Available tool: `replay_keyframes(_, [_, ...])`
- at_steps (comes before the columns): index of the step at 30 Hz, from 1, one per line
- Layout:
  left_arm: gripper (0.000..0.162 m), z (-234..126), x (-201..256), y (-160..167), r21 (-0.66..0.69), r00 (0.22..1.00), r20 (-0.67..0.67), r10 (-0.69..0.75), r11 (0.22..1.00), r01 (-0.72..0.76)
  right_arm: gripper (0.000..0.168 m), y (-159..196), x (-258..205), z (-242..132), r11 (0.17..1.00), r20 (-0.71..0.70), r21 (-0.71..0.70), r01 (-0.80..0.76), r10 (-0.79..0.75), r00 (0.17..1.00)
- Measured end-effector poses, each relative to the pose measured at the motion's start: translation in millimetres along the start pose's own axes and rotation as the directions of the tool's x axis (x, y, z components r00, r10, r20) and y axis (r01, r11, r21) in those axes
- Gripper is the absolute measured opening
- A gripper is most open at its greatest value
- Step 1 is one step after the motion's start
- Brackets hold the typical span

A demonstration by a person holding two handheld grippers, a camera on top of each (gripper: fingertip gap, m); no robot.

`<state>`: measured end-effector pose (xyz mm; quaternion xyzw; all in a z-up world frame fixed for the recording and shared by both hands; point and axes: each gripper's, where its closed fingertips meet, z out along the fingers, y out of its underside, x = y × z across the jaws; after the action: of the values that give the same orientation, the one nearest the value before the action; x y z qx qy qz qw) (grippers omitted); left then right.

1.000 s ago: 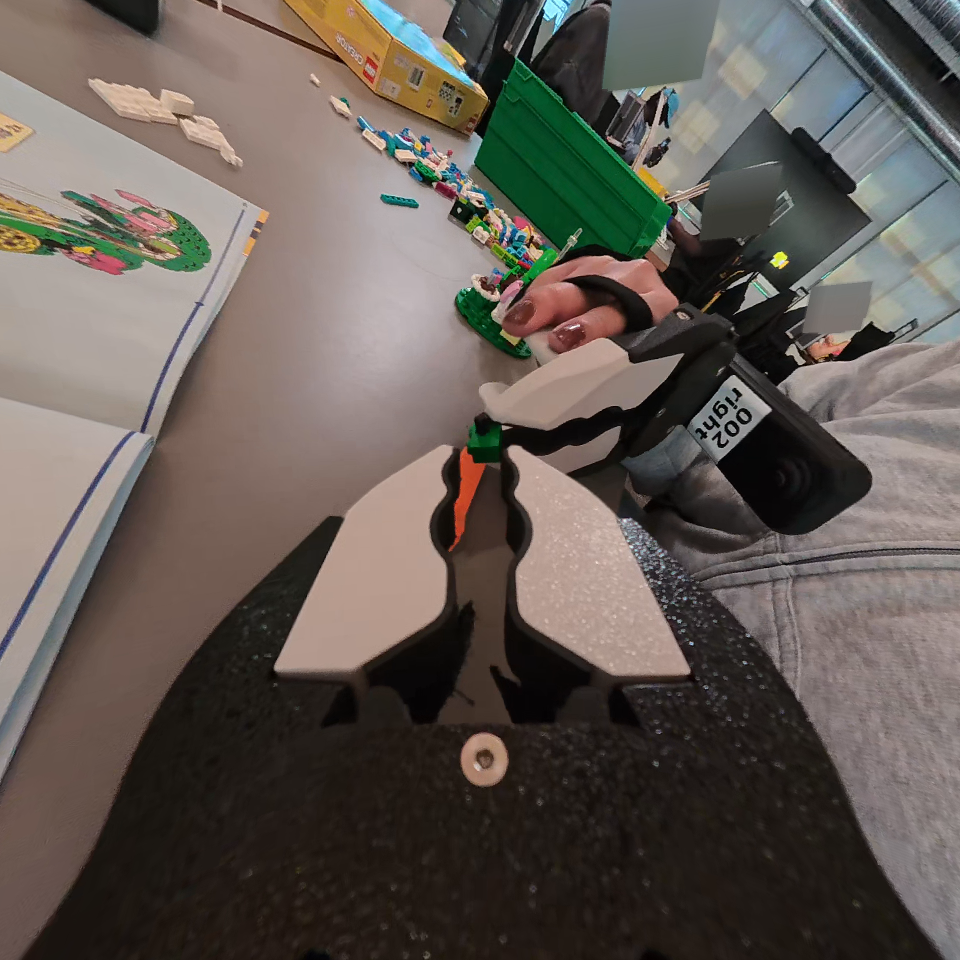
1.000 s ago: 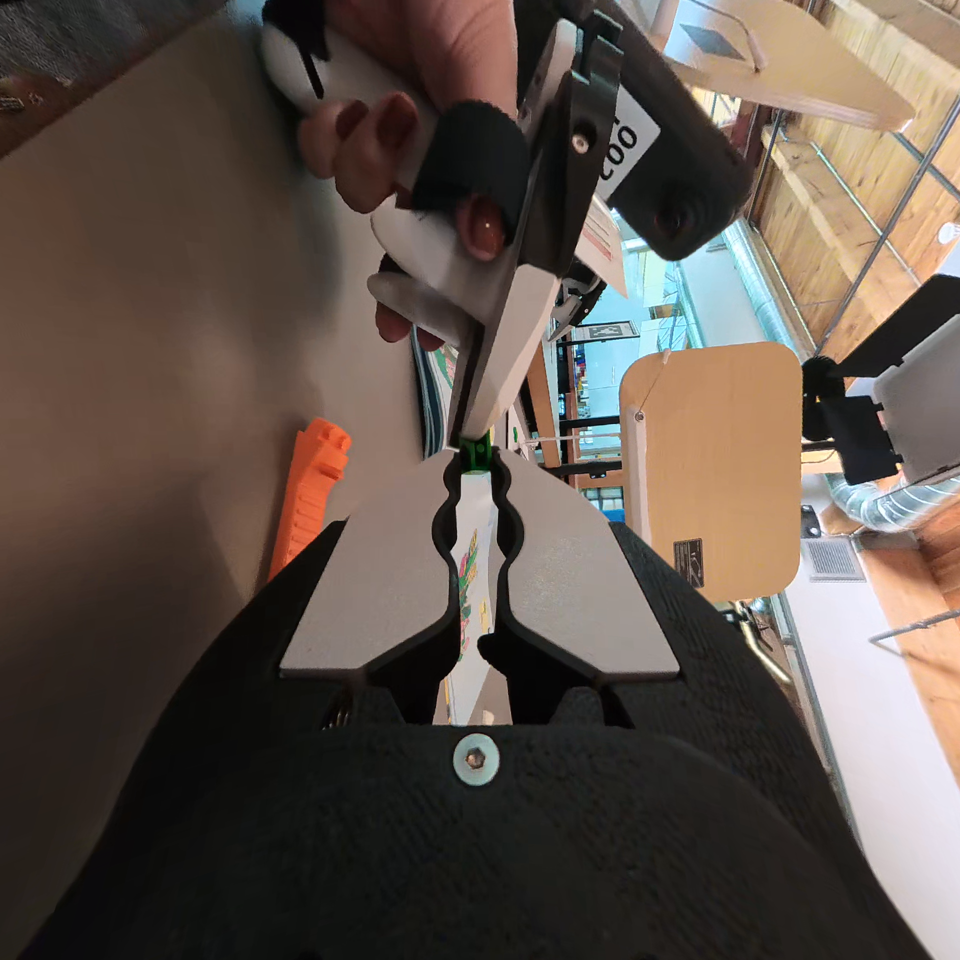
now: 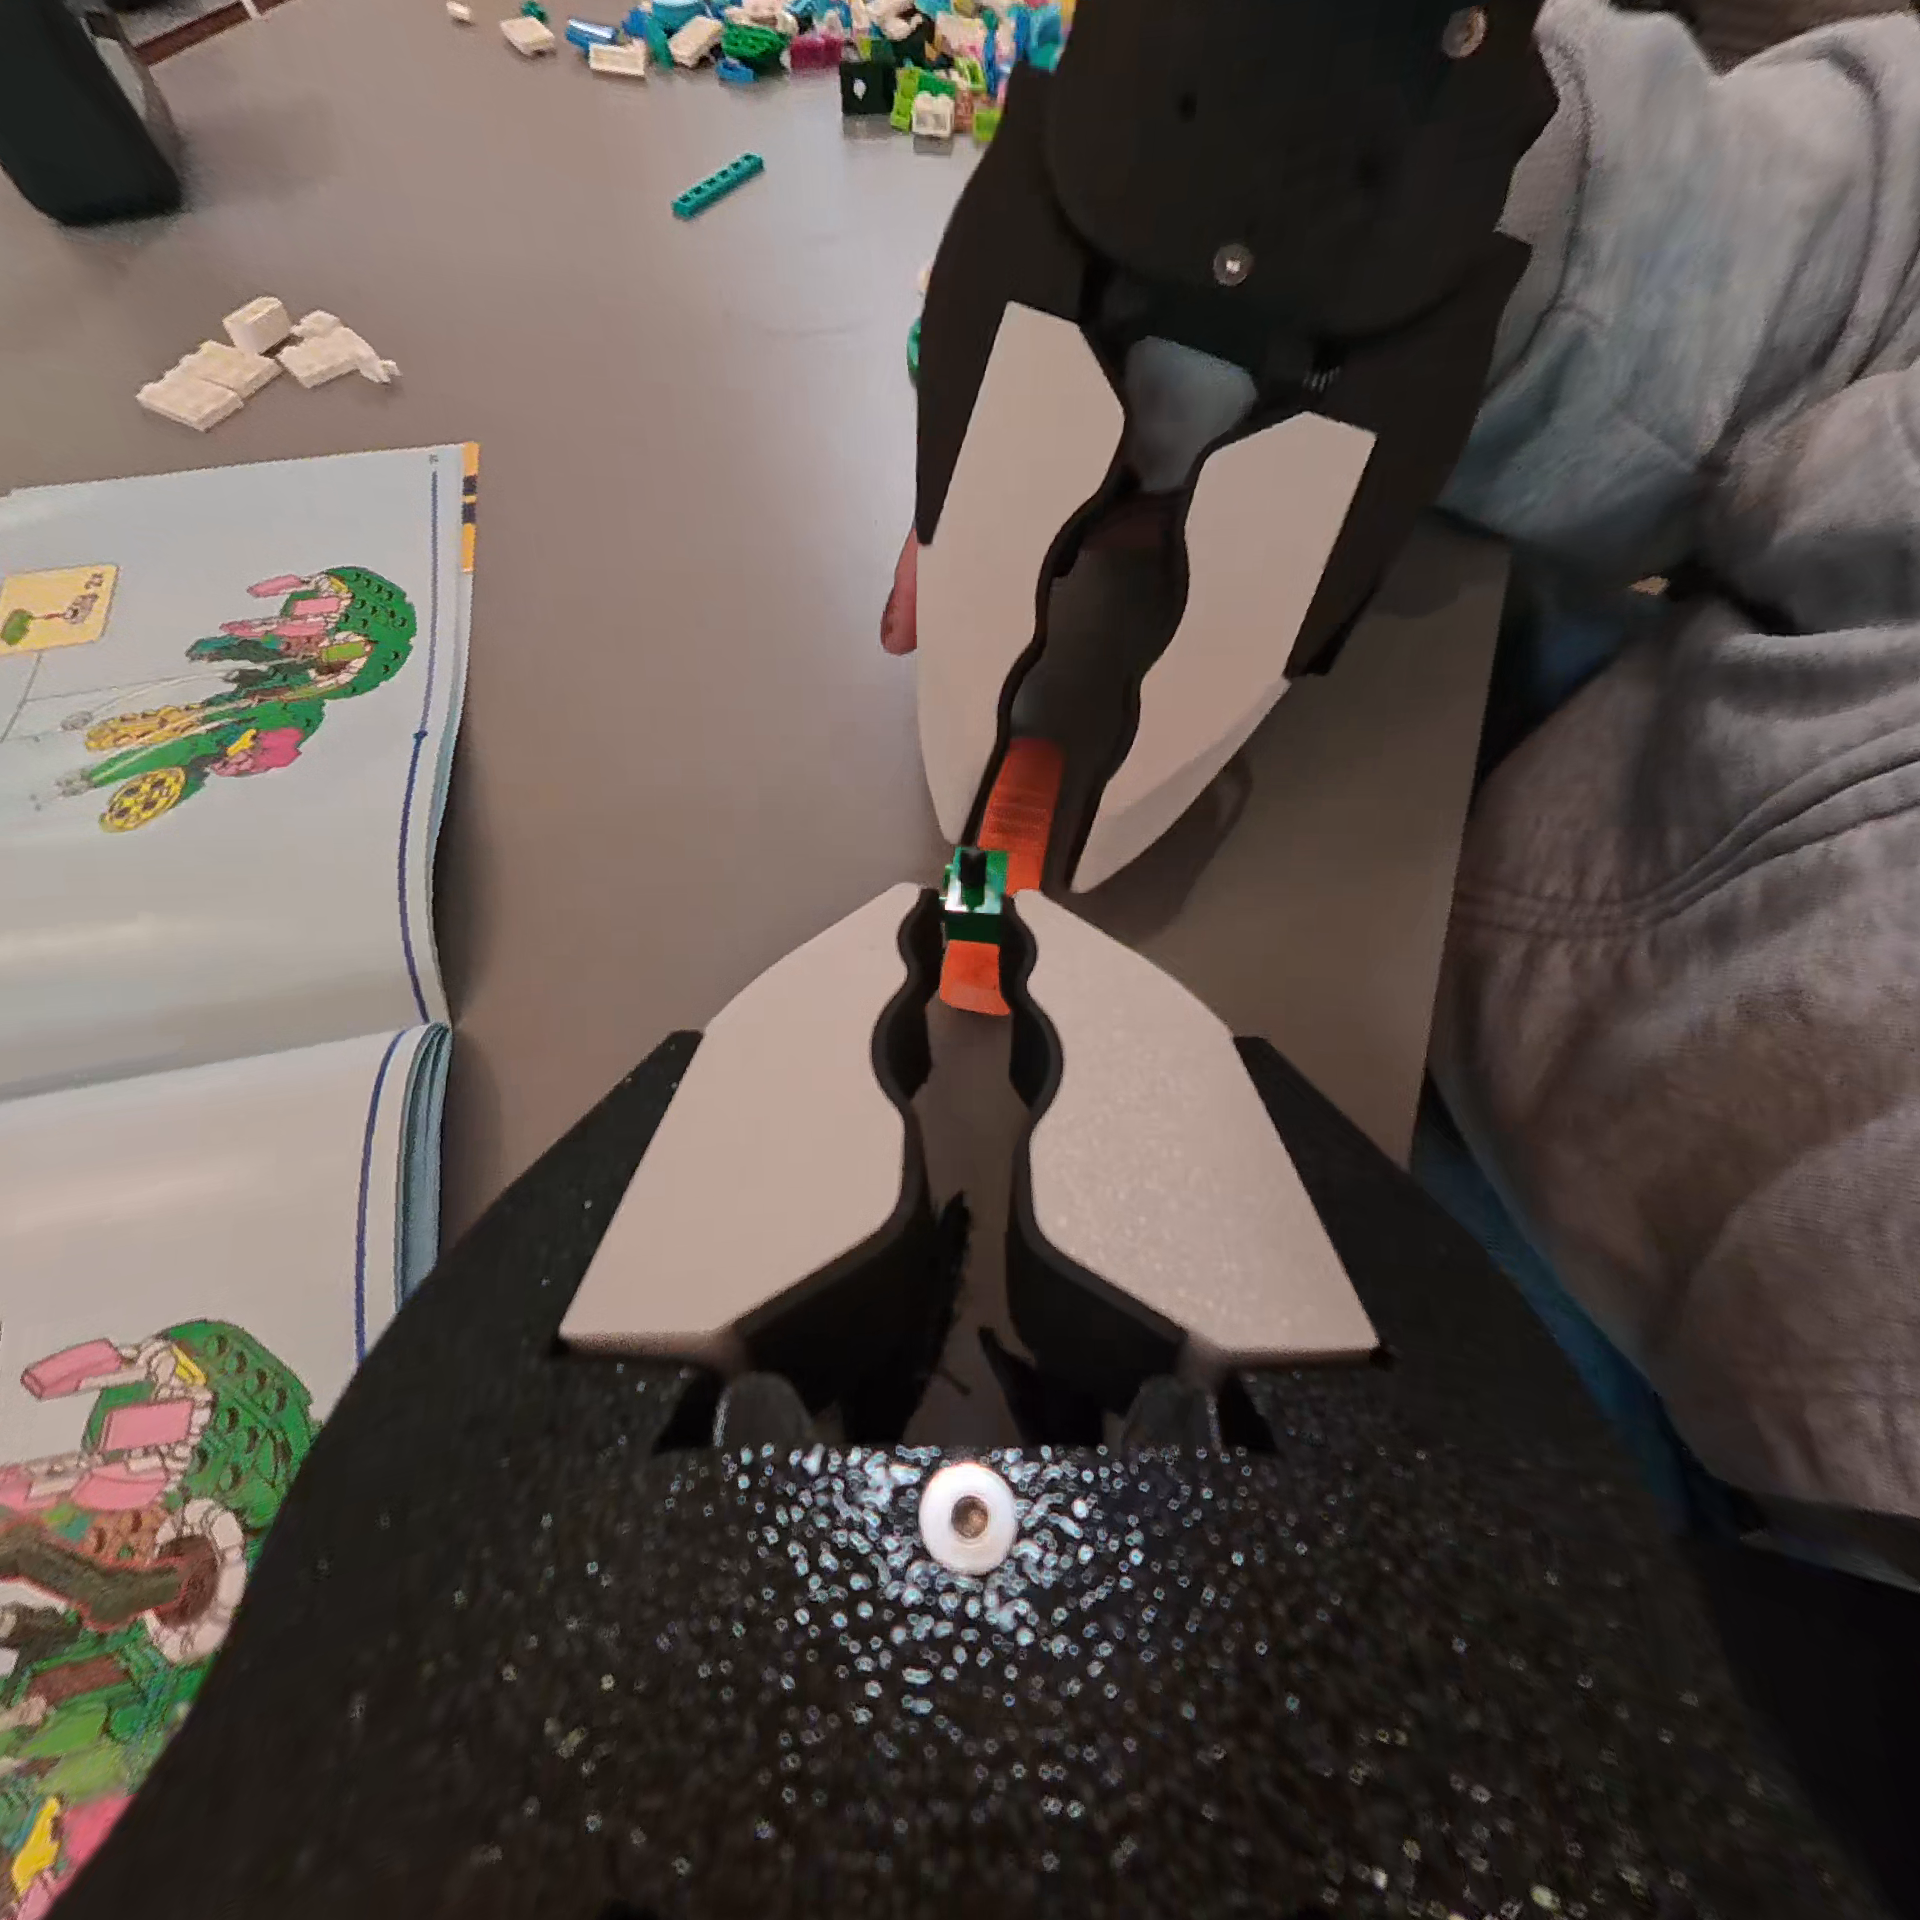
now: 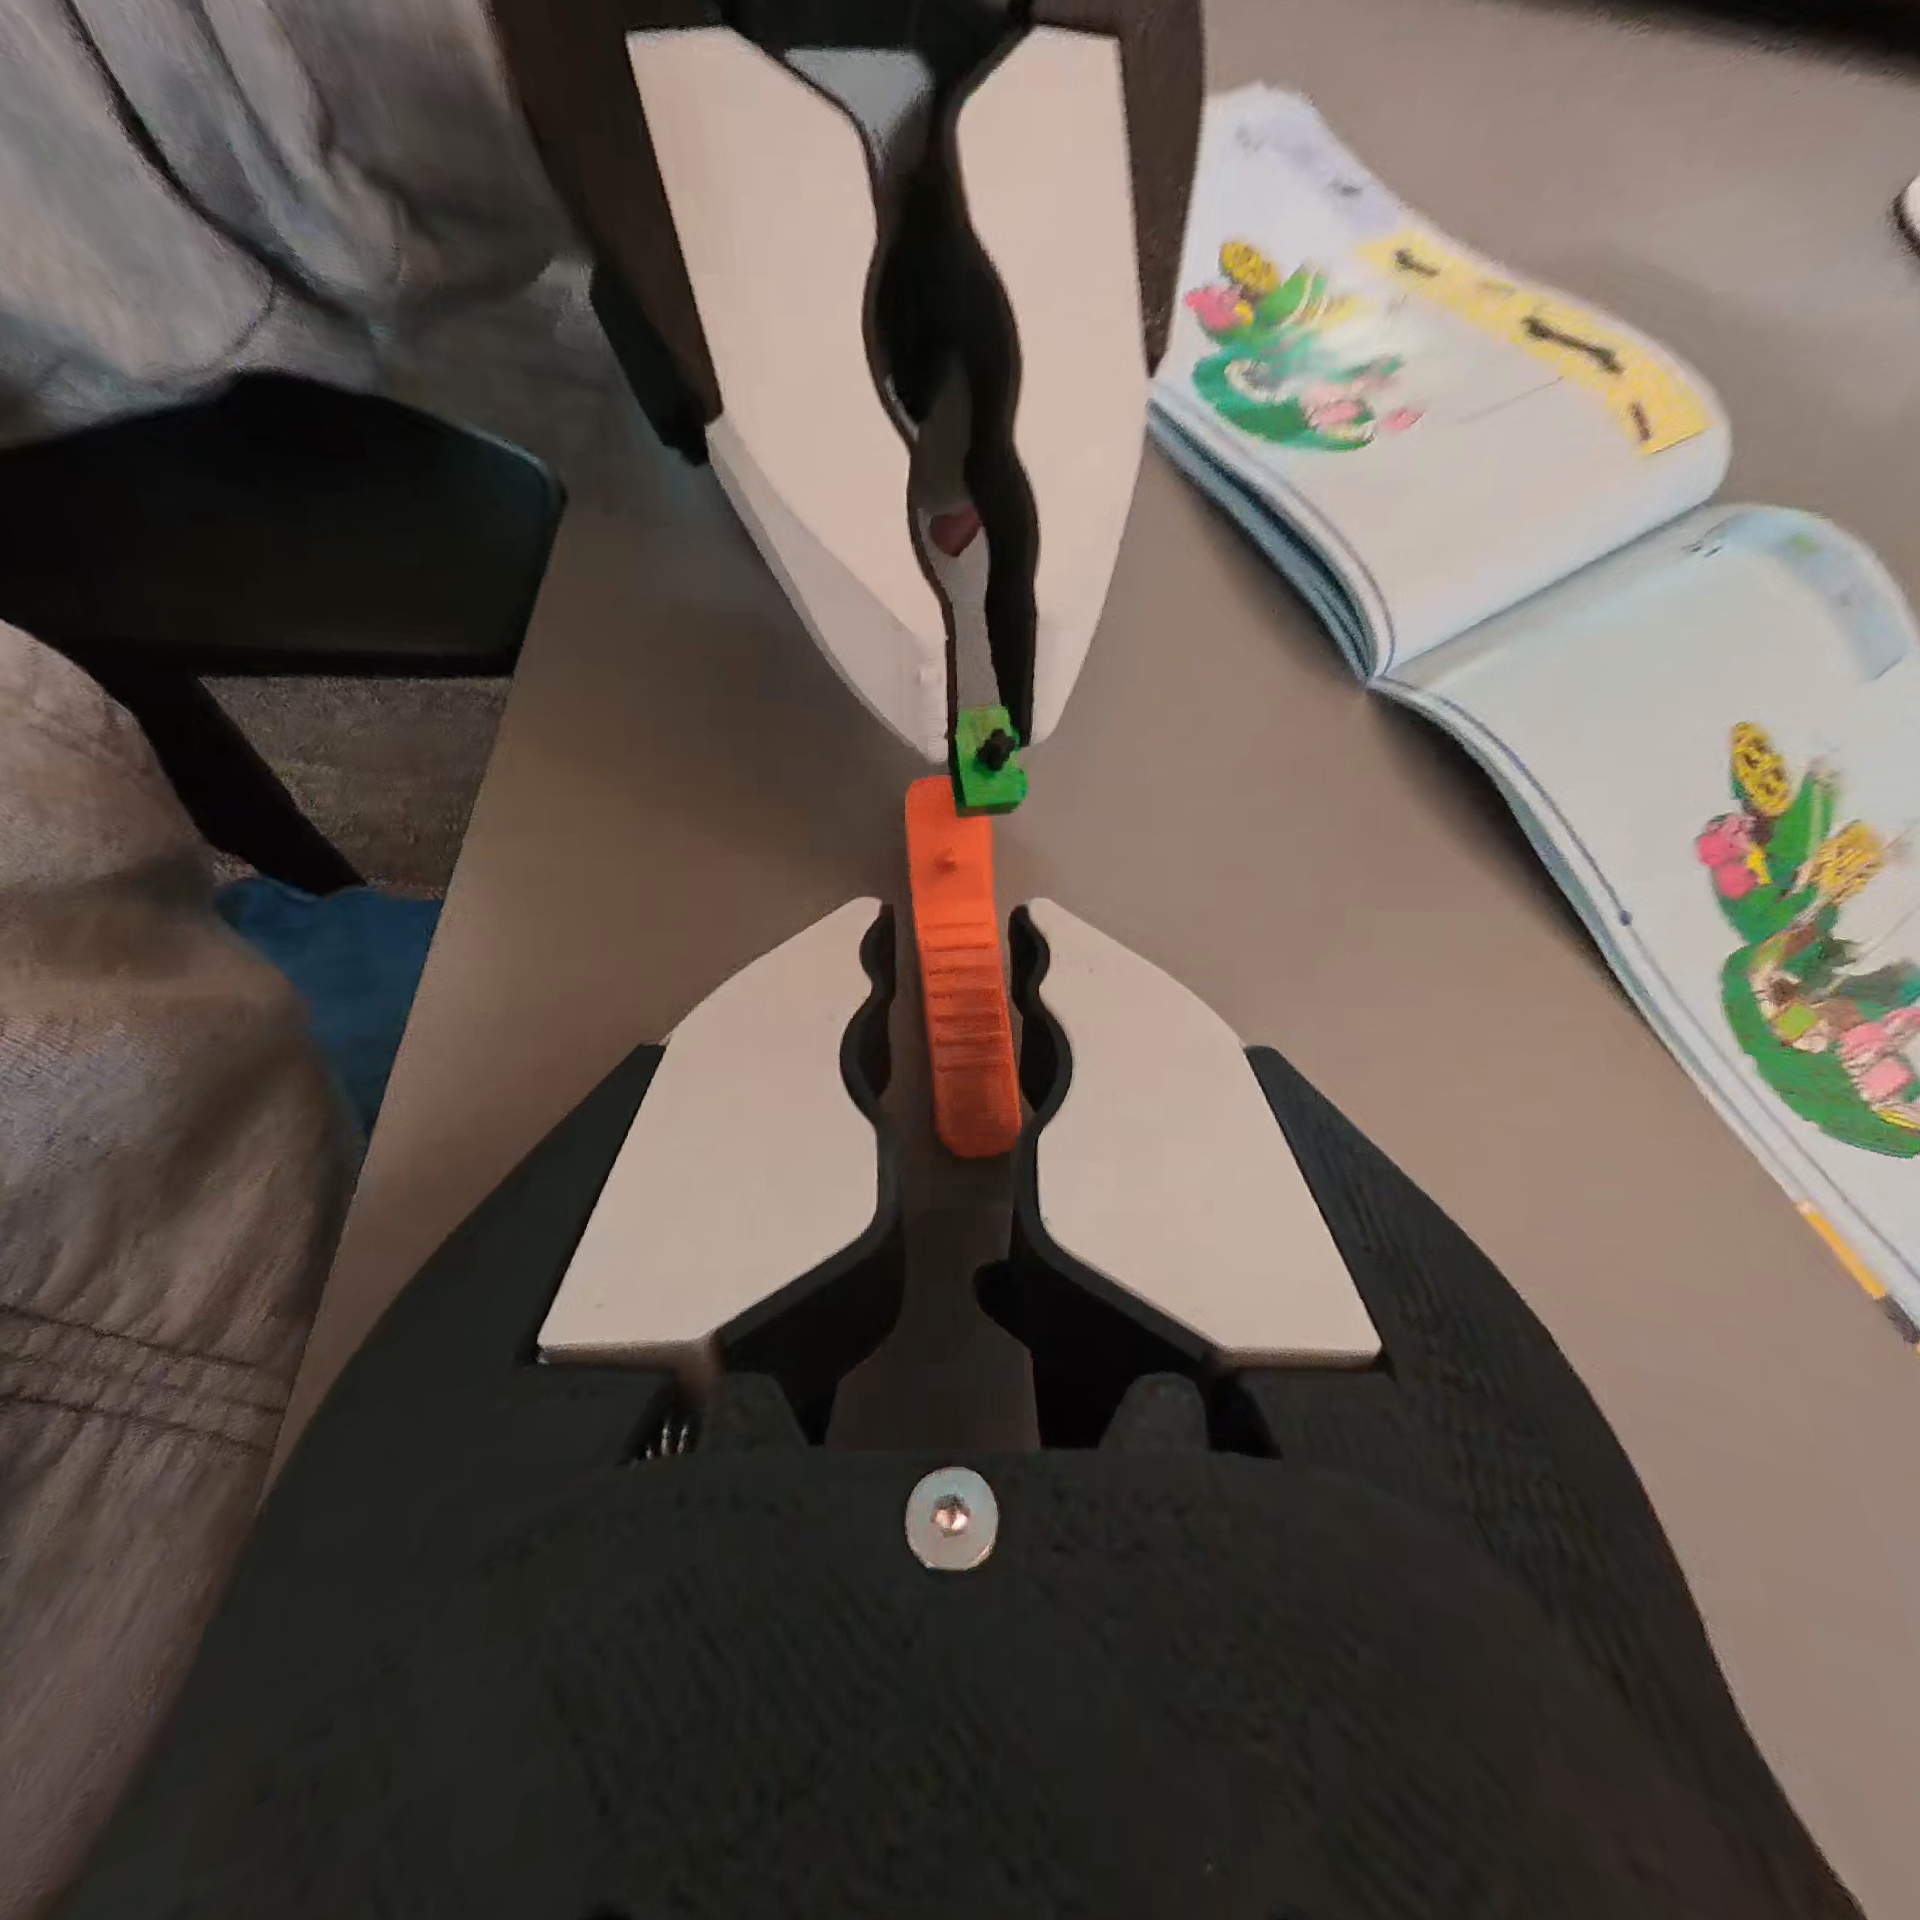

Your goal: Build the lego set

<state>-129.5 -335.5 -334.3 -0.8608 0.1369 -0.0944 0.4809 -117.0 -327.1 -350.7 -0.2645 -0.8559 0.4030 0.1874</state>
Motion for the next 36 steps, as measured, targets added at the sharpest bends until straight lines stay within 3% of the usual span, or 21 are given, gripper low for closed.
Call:
replay_keyframes(8, [0.010,8.0,-1.2,1.6,-0.043,0.998,-0.010,0.068,0.997,-0.069,0.000,5.2,-0.9,3.1,0.998,0.019,-0.049,-0.035,0.036,0.999])
replay_keyframes(26, [0.010,12.7,4.3,7.1,-0.158,0.992,-0.074,0.101,0.981,-0.111,0.000,5.7,1.5,3.9,0.995,0.021,-0.046,-0.083,0.084,0.996])
replay_keyframes(29, [0.010,12.3,3.7,13.0,-0.210,0.991,-0.073,0.115,0.969,-0.129,0.023,6.0,-0.3,4.1,0.993,0.039,-0.046,-0.105,0.107,0.993])
replay_keyframes(36, [0.010,10.8,3.4,16.1,-0.215,0.992,-0.071,0.106,0.969,-0.119,0.019,-0.8,-0.2,4.6,0.995,0.055,-0.005,-0.098,0.098,0.994])
